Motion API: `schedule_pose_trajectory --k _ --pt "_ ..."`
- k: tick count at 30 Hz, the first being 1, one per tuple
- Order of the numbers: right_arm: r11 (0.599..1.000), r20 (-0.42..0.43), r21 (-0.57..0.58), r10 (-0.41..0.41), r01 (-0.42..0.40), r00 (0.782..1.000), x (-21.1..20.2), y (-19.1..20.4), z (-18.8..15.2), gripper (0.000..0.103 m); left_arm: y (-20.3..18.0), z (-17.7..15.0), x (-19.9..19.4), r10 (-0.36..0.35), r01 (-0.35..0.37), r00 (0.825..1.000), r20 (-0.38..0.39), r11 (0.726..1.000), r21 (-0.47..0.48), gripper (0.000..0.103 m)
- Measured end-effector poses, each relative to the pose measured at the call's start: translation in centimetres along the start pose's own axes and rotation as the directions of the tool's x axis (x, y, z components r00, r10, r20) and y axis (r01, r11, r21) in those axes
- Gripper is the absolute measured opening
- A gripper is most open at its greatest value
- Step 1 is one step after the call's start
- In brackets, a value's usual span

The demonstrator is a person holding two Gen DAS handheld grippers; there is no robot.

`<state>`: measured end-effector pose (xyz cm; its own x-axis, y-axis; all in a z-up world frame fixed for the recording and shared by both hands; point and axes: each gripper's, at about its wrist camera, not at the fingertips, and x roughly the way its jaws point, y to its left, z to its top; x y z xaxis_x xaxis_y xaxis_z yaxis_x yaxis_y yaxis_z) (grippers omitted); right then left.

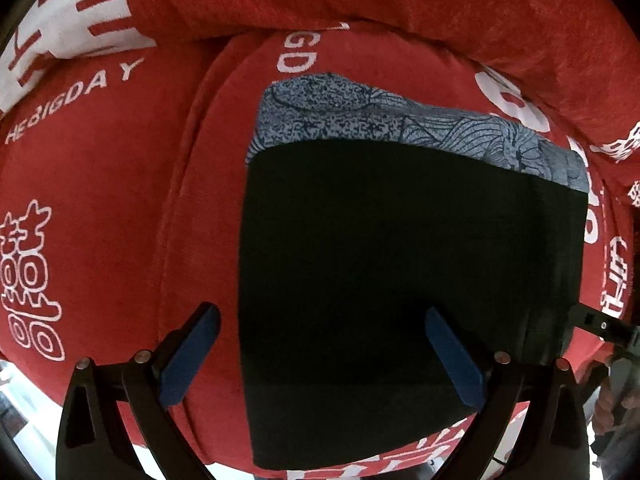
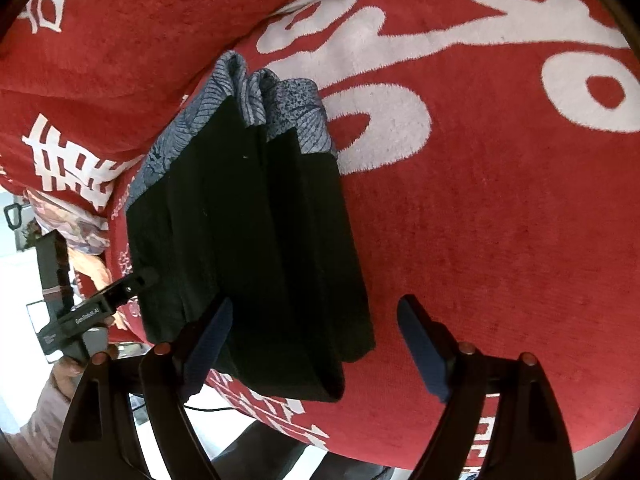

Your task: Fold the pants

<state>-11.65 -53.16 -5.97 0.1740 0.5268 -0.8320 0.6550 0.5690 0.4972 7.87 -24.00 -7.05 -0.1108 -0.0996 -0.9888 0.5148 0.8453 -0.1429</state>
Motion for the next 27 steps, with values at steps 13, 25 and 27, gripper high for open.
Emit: schedule_pose_trajectory --k 13,25,27 --pt "0.997 -0.024 -0.048 0.059 -0.060 0.998 0.6 -0.2 1.2 0.087 2.1 1.0 -0.2 -0.066 0.063 0.997 0.047 0.996 0.060 0.102" --pt "0.980 -0.066 -0.095 0.171 -0.177 0.983 2.6 0.4 3.2 0.088 1.4 1.6 2.3 -0.250 0.249 0.968 0.004 0.966 0.074 0.102" --pt "0.974 -0.064 -0.106 0.193 -0.198 0.979 3.0 0.3 3.6 0.088 1.4 1.9 2.8 -0.271 0.269 0.963 0.005 0.960 0.077 0.102"
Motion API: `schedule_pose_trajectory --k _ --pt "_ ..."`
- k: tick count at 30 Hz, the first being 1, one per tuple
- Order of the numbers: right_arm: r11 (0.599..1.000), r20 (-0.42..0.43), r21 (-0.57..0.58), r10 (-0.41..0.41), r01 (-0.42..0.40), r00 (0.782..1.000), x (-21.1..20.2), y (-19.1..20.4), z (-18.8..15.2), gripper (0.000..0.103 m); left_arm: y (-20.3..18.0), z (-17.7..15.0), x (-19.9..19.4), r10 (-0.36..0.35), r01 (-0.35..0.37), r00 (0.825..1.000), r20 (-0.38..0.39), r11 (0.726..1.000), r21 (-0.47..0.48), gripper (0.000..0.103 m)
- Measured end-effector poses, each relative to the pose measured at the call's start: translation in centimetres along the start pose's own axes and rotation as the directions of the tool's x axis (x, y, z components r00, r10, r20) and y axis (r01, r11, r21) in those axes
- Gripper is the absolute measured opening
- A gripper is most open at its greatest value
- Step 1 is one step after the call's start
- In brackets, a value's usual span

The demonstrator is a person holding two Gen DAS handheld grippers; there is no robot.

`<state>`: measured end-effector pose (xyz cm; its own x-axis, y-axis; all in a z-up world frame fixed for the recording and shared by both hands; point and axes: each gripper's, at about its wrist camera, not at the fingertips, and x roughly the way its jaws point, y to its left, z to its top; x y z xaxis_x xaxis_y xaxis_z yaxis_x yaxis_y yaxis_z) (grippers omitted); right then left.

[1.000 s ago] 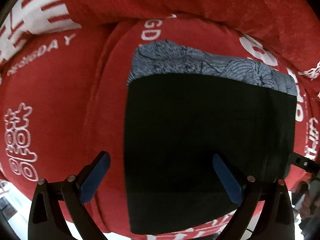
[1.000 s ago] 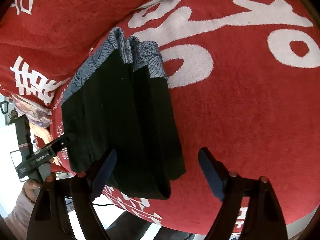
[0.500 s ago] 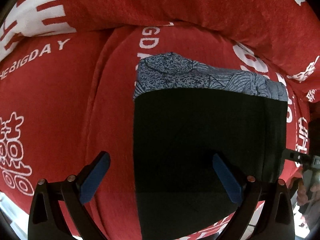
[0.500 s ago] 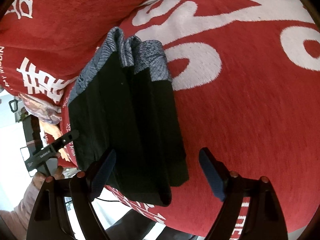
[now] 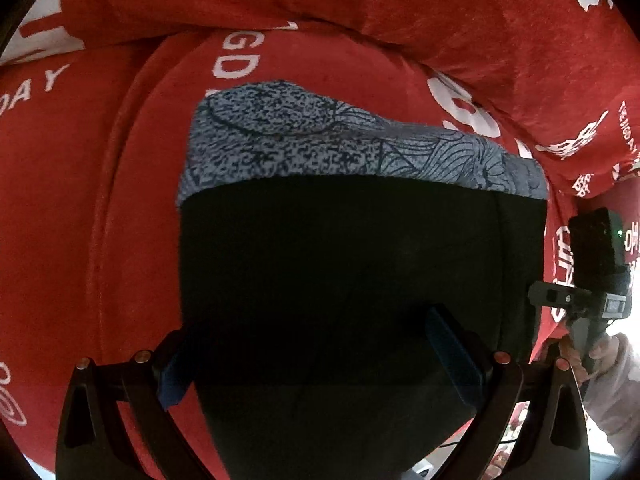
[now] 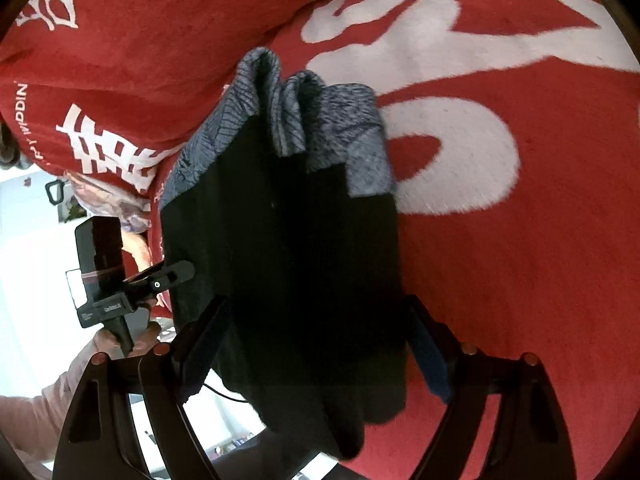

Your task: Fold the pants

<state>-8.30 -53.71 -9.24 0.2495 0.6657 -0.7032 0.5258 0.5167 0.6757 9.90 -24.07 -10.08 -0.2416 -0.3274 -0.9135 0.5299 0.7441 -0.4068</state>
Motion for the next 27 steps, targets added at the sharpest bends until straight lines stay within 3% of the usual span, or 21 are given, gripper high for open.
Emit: schedule_pose_trajectory --k 5,8,10,16,27 --pt "0.998 0.024 0.031 0.059 -0.059 0.998 -0.2 -0.9 0.5 0.087 0.8 0.1 0.7 -0.043 0.043 0.999 -0.014 0.998 -0.039 0.103" --pt "0.997 0.033 0.057 0.050 -0.052 0.998 -0.4 -1.3 0.4 0.076 0.5 -0.2 0.5 -0.027 0.027 1.000 0.004 0.999 -0.041 0.103" --pt "0.997 0.033 0.052 0.050 -0.052 0.998 -0.3 -1.0 0.3 0.067 -0.2 -0.5 -0.2 -0.017 0.018 0.999 0.037 0.999 -0.027 0.092" --pt "0.989 0.061 0.091 0.112 -0.117 0.992 -1.5 -0.7 -0.4 0.053 -1.4 -1.1 -2.5 0.003 -0.001 0.997 0.081 1.000 -0.023 0.076" --pt "0.971 0.063 0.123 0.198 -0.204 0.978 -1.9 1.4 -4.5 0.051 -1.5 -4.7 -5.8 0.001 0.000 0.997 0.073 1.000 -0.024 0.073"
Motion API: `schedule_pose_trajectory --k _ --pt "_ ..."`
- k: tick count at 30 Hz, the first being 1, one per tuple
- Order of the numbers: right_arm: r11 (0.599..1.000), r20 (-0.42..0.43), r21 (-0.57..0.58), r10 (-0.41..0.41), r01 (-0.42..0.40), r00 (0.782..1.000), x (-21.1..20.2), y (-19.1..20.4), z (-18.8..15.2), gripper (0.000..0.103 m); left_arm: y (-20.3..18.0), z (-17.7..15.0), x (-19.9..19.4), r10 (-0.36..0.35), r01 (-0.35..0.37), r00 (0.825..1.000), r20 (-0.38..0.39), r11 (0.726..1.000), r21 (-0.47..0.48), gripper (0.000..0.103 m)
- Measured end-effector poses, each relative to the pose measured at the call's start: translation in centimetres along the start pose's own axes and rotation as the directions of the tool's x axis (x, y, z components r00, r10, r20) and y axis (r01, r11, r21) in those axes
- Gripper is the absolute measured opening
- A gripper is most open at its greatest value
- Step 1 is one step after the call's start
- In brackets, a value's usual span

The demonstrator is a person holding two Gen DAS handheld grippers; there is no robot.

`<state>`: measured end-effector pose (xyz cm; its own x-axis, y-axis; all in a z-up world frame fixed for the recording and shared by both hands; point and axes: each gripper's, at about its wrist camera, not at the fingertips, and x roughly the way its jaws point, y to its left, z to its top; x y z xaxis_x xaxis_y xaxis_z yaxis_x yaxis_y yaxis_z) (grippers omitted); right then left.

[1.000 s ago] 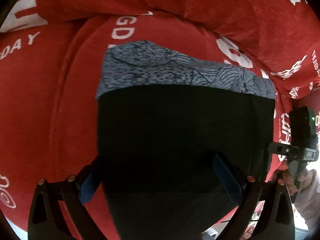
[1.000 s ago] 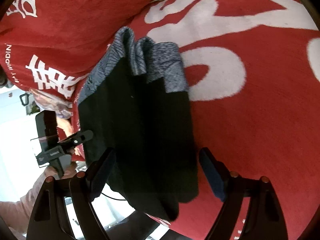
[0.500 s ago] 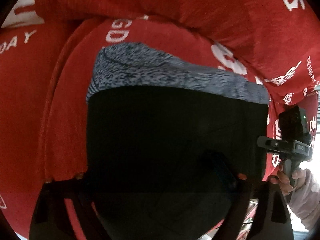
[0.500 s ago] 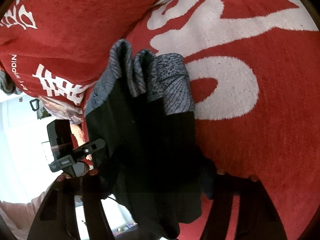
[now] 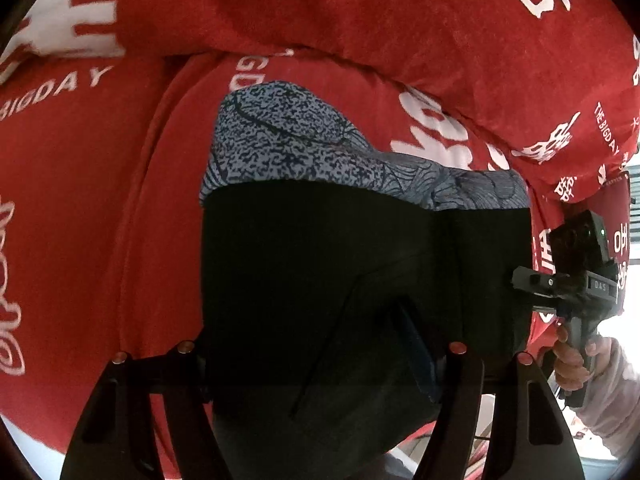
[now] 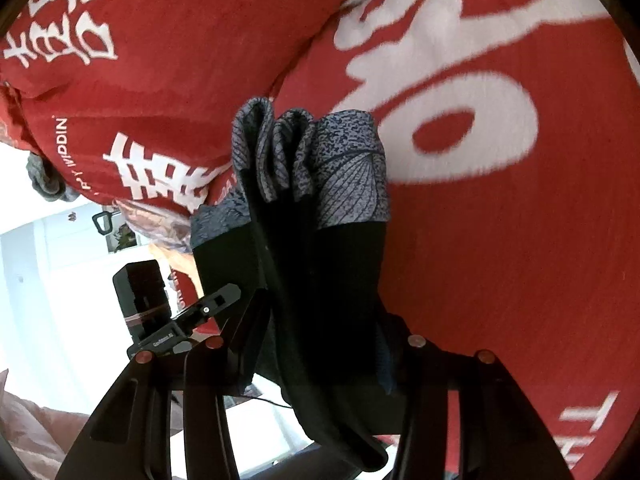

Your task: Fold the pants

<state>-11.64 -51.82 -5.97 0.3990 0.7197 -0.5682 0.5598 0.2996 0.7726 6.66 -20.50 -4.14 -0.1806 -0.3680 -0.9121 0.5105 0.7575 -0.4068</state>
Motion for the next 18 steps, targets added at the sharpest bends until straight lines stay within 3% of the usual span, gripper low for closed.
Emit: schedule_pose_trajectory --k 3,6,11,13,16,18 --pt "0.999 0.007 0.034 0.030 -0.030 1.000 -0.2 -0.5 -2.1 0.050 0.9 -1.7 -0.3 0.012 -0.012 1.000 -0.013 1.000 -0.017 0.073" --pt "0.999 -0.007 0.046 0.002 -0.002 1.000 0.5 -1.2 -3.7 0.050 1.9 -3.0 0.5 0.067 -0.067 0.997 -0.033 0.998 -0.021 0.074" --pt "0.991 0.007 0.008 -0.134 0.134 0.991 1.6 -1.7 -3.3 0.051 2.7 -3.2 1.6 0.124 -0.124 0.992 0.004 0.992 -0.015 0.094" --pt "0.977 -0.002 -0.023 -0.210 0.210 0.978 2.0 -1.6 -2.8 0.058 2.8 -3.2 1.8 0.141 -0.141 0.990 0.003 0.990 -0.013 0.098" --pt "0.954 0.002 -0.068 -0.293 0.293 0.956 1.8 -0.3 -2.7 0.060 2.1 -3.2 1.0 0.196 -0.196 0.980 0.015 0.981 -0.015 0.098" --pt "0.923 0.023 -0.112 -0.368 0.368 0.930 1.3 1.0 -2.8 0.060 1.8 -3.4 -0.2 0.248 -0.247 0.968 0.037 0.969 -0.024 0.098"
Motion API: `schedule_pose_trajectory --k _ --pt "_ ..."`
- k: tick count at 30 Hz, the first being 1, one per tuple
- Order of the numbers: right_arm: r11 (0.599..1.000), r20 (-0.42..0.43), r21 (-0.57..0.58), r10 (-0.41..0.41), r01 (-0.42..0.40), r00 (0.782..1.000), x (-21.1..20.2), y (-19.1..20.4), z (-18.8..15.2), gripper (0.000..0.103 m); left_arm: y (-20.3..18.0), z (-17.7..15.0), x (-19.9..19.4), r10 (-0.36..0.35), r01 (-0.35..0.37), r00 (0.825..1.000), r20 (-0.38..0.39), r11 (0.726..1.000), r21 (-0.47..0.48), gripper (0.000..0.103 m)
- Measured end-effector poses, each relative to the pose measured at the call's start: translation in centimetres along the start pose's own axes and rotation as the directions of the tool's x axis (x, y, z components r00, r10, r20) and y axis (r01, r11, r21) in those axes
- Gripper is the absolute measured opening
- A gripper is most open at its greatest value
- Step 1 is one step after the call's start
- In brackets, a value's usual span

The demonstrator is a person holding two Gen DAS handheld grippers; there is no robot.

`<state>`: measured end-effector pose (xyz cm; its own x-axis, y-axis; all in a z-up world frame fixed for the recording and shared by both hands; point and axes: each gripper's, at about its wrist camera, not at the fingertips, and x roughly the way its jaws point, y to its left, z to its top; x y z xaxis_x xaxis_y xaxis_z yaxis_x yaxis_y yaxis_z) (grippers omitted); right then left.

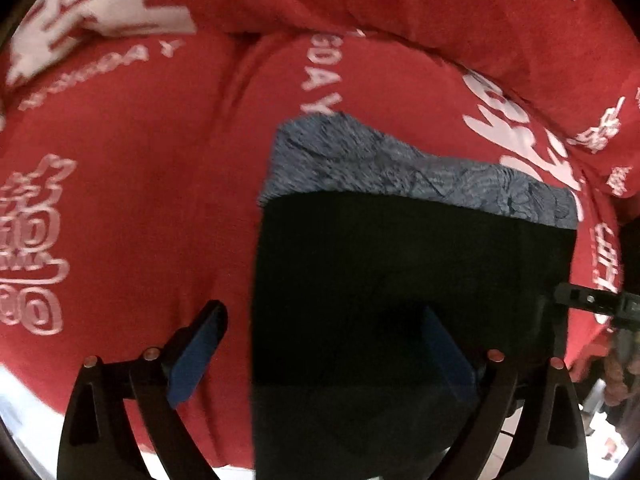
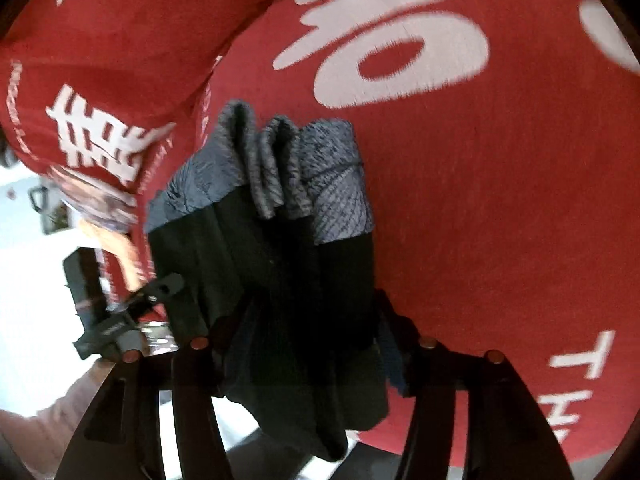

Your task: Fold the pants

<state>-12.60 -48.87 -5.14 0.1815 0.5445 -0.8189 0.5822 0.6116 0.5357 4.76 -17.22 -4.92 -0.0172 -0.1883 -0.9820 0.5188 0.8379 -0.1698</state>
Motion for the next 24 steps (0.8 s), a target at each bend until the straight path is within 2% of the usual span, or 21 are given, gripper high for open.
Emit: schedule_pose_trajectory --k 2,3,4,7,11,13,17,20,24 --pt "0.998 0.023 -0.035 -0.048 0.049 0.999 -1.2 0.9 0.0 0.060 0.4 0.1 -1.3 0.026 -0.025 0.999 0.024 1.000 -0.019 0.098" --pt "0.997 0.036 -0.050 -0.054 0.055 0.998 -1.8 1.4 -0.1 0.055 0.5 0.3 -2.2 0.038 -0.036 0.998 0.043 0.999 -0.032 0.098" --pt "0.996 0.049 -0.069 -0.054 0.058 0.997 -2.2 1.9 -0.1 0.037 0.6 0.5 -3.1 0.039 -0.036 0.997 0.066 0.998 -0.042 0.098" --pt "0.984 0.085 -0.154 -0.078 0.091 0.993 -3.4 4.2 0.3 0.020 0.2 1.5 -5.6 -0.017 0.024 0.990 0.143 0.999 -0.049 0.098" --pt "0.977 0.088 -0.194 -0.068 0.084 0.994 -2.5 6.4 1.2 0.020 -2.7 3.1 -5.0 -0.125 0.121 0.981 0.151 0.992 0.035 0.098" --pt "0.977 0.082 -0.190 -0.078 0.093 0.994 -1.5 6.9 1.8 0.020 -3.6 3.4 -3.8 -0.146 0.140 0.980 0.137 0.989 0.051 0.098" --pt "0.980 0.066 -0.158 -0.111 0.120 0.992 0.5 6.3 2.4 0.016 -3.4 3.9 0.3 -0.090 0.088 0.992 0.090 0.996 0.032 0.098" --pt "0.987 0.061 -0.128 -0.089 0.096 0.994 0.6 5.5 2.9 0.003 -3.3 3.4 1.2 -0.025 0.022 0.997 0.075 0.999 0.048 0.098" --pt "0.990 0.055 -0.108 -0.089 0.095 0.995 0.0 4.9 2.6 0.003 -2.2 2.7 0.3 0.049 -0.051 0.997 0.053 0.998 0.023 0.098"
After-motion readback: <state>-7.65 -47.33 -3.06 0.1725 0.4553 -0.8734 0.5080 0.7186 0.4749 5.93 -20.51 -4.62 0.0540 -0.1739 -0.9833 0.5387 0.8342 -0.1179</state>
